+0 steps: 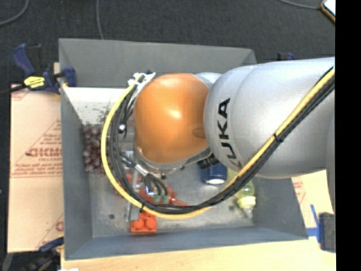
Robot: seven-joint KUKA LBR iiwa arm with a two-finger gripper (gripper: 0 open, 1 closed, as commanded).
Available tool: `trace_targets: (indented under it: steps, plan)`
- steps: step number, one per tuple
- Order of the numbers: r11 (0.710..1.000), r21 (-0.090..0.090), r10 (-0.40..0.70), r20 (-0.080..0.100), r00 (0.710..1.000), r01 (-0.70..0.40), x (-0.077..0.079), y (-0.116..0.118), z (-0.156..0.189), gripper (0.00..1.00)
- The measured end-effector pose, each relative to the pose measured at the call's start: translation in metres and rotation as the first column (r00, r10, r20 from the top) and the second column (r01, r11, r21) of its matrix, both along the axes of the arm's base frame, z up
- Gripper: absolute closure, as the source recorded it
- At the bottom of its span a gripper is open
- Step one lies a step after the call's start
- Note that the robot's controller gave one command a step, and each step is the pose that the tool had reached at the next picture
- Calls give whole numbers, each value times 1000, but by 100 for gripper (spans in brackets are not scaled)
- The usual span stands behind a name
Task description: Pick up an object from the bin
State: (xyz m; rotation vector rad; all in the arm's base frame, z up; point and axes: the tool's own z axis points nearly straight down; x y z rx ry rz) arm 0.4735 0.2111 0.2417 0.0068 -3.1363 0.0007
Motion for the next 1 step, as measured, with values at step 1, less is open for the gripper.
trace_targets:
  steps: [1]
  plan:
    - [1000, 2, -6, 7, 1000, 6, 2, -1, 3, 0]
